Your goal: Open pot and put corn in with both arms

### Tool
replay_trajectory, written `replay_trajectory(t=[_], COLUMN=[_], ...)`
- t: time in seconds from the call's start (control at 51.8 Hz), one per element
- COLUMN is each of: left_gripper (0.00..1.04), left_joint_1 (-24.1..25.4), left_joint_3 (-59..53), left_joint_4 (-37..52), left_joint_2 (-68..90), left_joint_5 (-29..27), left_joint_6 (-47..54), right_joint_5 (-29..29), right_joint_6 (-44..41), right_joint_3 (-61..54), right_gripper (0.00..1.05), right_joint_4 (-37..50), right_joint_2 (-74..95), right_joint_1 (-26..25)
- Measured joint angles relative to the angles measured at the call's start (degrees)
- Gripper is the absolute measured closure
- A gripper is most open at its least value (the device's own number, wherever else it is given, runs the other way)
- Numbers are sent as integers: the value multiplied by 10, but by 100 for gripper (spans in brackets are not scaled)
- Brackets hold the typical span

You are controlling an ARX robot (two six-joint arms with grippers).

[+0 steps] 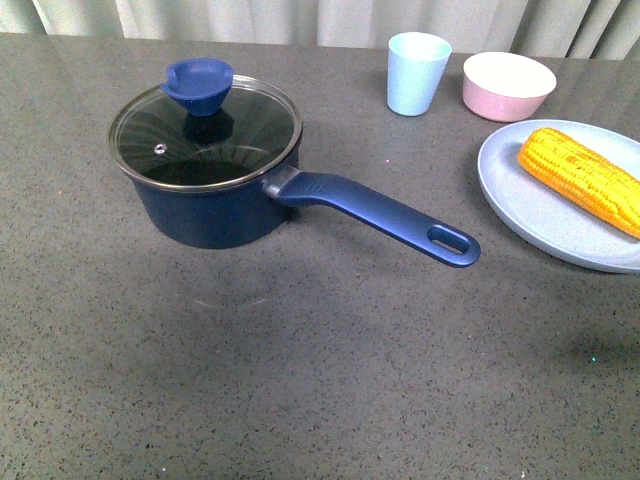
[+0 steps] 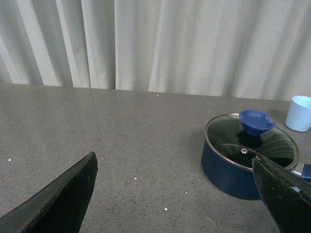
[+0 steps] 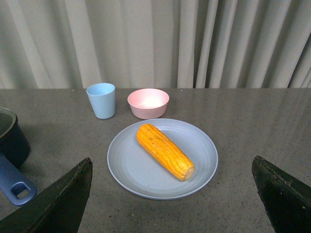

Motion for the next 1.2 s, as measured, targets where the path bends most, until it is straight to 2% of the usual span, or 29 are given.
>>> replay_trajectory(t=[0.54, 0.579, 0.598, 0.637, 0.656, 0.733, 0.946, 1.081, 1.196], left_gripper=[9, 9, 9, 9, 9, 9, 9, 9, 9], left_joint_1=[0, -19, -49, -95, -110, -138, -123, -123, -130], left_joint_3=[0, 17, 38, 66, 77, 100, 202, 275, 318], left_joint_4=[0, -46, -94, -118, -108, -42, 254, 337, 359], left_joint_2=[0, 21, 58, 132, 173, 275, 627, 789, 865], left_joint_5=[0, -66, -125, -206, -230, -240, -151, -130, -119], left_joint_6=[0, -14, -27, -42, -47, -50, -44, -35, -32], right_joint_5=[0, 0, 0, 0, 0, 0, 0, 0, 0], right_joint_6=[0, 0, 0, 1, 1, 1, 1, 1, 1], right_joint_3=[0, 0, 0, 0, 0, 0, 0, 0, 0], right_gripper=[9, 9, 9, 9, 9, 9, 9, 9, 9], right_joint_4=[0, 0, 0, 0, 0, 0, 0, 0, 0], right_joint_2=[0, 0, 0, 0, 0, 0, 0, 0, 0], right_joint_1=[0, 0, 0, 0, 0, 0, 0, 0, 0])
